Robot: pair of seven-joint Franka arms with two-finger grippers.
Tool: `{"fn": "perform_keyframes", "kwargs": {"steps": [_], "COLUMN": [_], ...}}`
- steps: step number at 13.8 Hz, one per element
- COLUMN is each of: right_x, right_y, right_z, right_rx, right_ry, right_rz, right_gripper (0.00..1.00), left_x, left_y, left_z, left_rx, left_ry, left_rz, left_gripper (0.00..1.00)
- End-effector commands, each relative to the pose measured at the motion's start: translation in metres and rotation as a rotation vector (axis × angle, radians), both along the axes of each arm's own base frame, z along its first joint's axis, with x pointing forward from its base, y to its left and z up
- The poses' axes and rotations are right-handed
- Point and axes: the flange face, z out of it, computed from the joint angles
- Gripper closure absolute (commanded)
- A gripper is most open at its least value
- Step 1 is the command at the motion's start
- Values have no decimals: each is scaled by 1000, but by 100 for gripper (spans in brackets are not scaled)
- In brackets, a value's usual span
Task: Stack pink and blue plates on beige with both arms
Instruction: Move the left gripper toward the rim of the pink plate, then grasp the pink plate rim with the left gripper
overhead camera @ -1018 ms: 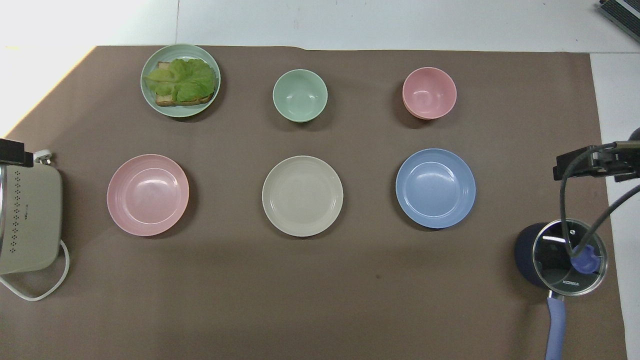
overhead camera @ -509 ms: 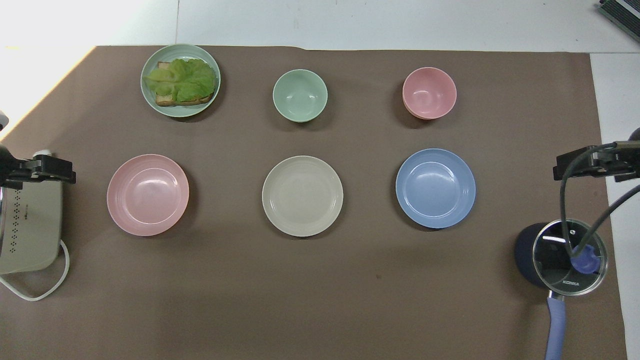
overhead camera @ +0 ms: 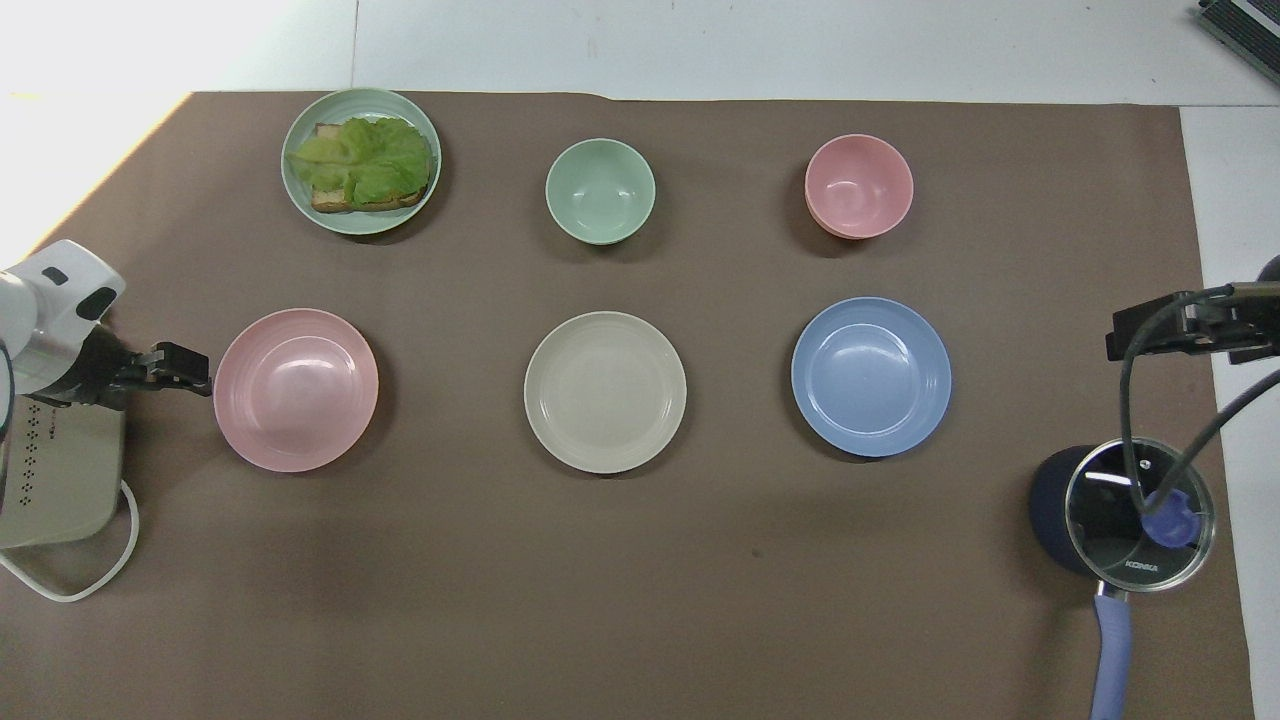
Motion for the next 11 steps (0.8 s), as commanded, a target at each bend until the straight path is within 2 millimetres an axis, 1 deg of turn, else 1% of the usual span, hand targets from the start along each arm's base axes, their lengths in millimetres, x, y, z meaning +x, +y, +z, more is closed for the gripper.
{"fn": "perform_keyframes", "kwargs": {"steps": [1,2,3,4,8,9,10,11], "right_x": [-5,-5,-5,-5,-5,-5,-5,-5], "right_y": [-3,-3,-3,-3,-3,-3,-3,-3], "right_z": [1,1,1,1,1,1,1,1], "right_rx": [4,4,4,4,4,4,4,4], "right_ry": [-4,-4,-4,-4,-4,-4,-4,-4], "right_rz": [21,20,20,21,21,20,20,20], "right_gripper": [0,0,0,0,0,0,0,0], "left_x": [-6,-6,-10,-17,-25,-28,-28,-28], "left_y": [2,1,1,1,-4,-6,-8,-9], "left_z": [-35,-43,-50,-63,-69,-70,-70,-70], "left_rx": [8,7,3,-9,-13,-9,-6,-4], "left_ry": [8,6,17,36,57,63,66,66], "left_rz": [11,11,18,41,103,131,164,180], "left_gripper": [0,0,0,0,0,5,8,18]}}
